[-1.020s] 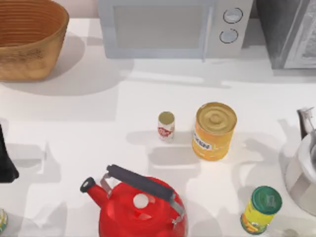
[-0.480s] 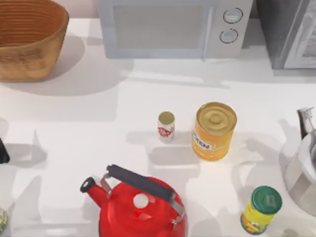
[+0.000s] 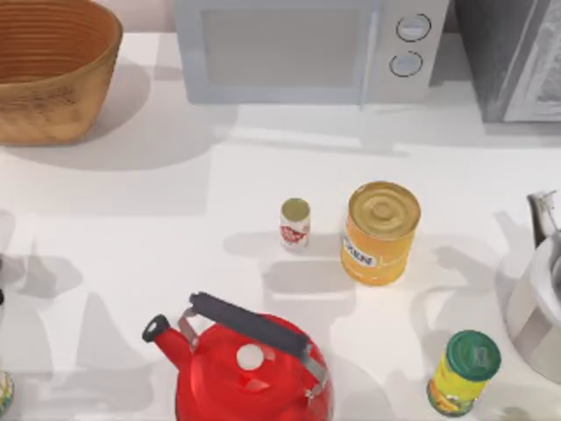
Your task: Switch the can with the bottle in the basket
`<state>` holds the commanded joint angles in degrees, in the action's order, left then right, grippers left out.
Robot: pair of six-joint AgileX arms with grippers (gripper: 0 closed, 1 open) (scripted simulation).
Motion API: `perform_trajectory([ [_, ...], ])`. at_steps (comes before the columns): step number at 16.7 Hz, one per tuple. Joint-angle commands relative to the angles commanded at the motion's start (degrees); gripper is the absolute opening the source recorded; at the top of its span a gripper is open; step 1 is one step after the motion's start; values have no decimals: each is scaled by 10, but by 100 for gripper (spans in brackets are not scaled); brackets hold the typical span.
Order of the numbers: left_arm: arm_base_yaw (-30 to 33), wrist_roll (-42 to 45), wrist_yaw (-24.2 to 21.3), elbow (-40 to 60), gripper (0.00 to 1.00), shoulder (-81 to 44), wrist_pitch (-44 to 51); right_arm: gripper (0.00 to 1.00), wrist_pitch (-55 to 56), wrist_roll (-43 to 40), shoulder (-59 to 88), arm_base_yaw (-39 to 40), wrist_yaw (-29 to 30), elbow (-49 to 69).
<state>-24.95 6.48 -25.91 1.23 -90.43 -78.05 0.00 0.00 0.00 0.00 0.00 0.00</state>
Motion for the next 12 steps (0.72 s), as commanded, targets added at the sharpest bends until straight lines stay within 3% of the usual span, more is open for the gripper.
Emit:
perform_trajectory([
  [5,-21,6,-26,-7,100,-89,-72,100,0,0,0,0,0,0],
  [12,-1,0,-6,15,100,-93,-63,100,0,0,0,0,0,0],
])
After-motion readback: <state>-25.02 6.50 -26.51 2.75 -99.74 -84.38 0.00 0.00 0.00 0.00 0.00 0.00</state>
